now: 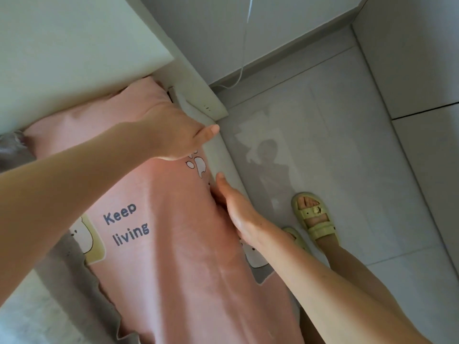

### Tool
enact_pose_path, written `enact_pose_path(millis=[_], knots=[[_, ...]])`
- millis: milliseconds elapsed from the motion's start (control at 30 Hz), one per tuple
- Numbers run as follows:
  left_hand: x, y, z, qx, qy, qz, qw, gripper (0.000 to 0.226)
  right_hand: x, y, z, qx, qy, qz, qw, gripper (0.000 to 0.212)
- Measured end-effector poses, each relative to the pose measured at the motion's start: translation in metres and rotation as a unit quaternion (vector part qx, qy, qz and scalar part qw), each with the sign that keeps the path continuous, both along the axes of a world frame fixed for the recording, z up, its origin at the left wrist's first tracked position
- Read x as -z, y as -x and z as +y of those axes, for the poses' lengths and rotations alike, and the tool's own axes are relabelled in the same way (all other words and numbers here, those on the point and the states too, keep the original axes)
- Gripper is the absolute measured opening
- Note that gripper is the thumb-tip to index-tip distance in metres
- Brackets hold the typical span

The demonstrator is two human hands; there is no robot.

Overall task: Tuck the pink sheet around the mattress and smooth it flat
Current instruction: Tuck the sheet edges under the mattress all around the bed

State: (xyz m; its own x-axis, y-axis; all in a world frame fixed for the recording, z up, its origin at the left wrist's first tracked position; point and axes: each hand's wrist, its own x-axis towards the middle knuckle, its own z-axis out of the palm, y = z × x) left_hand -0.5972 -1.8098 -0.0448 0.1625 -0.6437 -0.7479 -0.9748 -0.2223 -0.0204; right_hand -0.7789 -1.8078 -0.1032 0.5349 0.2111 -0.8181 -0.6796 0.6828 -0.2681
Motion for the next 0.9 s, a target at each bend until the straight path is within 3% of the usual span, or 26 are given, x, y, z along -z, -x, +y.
enact_pose_path(millis=[100,233,367,467,567,633,767,900], knots=[[0.001,0.006,-0.012,0.0,-0.094,0.001,0.996,0.081,-0.004,-0.01,-0.005,-0.021,-0.006,0.003,1.0,0.075],[0.008,0.025,-0.013,0.046,-0.186,-0.023,0.981,0.075,-0.005,-0.007,-0.002,-0.017,0.011,-0.012,1.0,0.077],[0.019,0.029,-0.013,0.075,-0.223,-0.061,0.97,0.067,0.007,0.005,0.008,0.023,-0.034,0.033,0.999,0.075],[0.028,0.031,-0.018,0.046,-0.22,-0.033,0.974,0.048,0.018,0.017,0.01,0.008,-0.08,0.06,0.995,0.08],[0.029,0.028,-0.021,0.022,-0.224,-0.02,0.974,0.056,0.024,0.03,0.011,-0.022,-0.086,0.091,0.992,0.08],[0.028,0.024,-0.02,-0.006,-0.181,-0.016,0.983,0.071,0.029,0.045,0.019,-0.037,-0.058,0.118,0.991,0.077],[0.011,0.039,-0.01,-0.005,0.005,0.03,1.0,0.063,0.028,0.083,0.031,-0.017,-0.089,0.133,0.987,0.083],[-0.001,0.089,0.015,0.036,0.022,0.098,0.994,0.068,0.018,0.099,0.034,0.015,-0.094,0.123,0.988,0.082]])
